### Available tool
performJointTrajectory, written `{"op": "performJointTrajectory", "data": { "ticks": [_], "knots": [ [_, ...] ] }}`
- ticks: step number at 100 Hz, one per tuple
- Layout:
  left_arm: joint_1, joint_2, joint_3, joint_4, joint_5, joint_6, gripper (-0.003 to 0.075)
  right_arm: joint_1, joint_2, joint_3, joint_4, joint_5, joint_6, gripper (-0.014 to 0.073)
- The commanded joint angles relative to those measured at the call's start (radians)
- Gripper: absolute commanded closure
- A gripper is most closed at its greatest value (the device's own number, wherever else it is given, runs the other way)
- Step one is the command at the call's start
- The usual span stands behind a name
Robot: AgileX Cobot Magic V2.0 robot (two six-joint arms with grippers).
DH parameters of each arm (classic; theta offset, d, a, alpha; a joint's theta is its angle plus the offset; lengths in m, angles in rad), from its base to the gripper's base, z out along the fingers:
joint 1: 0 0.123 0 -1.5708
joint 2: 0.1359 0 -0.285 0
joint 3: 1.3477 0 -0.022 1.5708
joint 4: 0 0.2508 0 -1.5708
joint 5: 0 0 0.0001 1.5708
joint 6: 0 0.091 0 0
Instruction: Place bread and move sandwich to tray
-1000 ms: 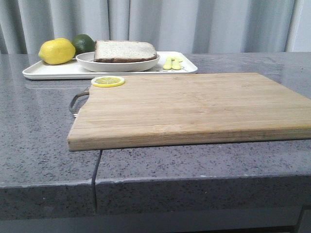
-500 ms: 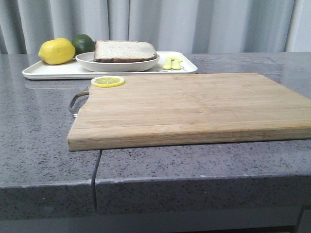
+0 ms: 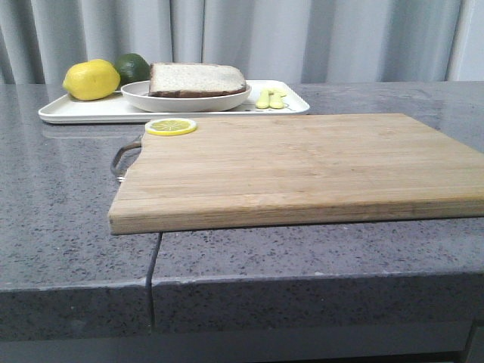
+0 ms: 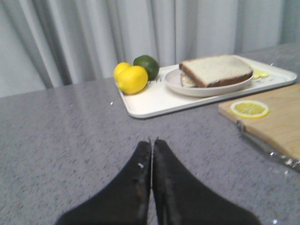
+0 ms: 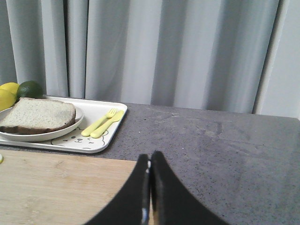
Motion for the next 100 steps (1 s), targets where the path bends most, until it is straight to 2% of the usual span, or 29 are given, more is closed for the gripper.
{"op": "performJointTrajectory", "data": {
  "ticks": [1,19,31,100],
  "knots": [
    [0.043,-0.015,0.025,0.025,-0.087,-0.016,0.0739,-0.005,-0.001,-0.026,-0.028,-0.021,-0.009,0.0664],
    [0.148,-0.14,0.132,0.047,-0.106,-0.049,0.074,-0.005,-0.001,-0.026,-0.028,-0.021,-0.009,0.0664],
    [0.183,-0.214,0.176,0.047,-0.106,-0.049,0.074,-0.005,-0.001,-0.026,-0.028,-0.021,-0.009,0.0664],
    [0.196,-0.249,0.205,0.036,-0.092,-0.051,0.074,-0.005,-0.001,-0.026,-0.028,-0.021,-0.009,0.0664]
  ]
}}
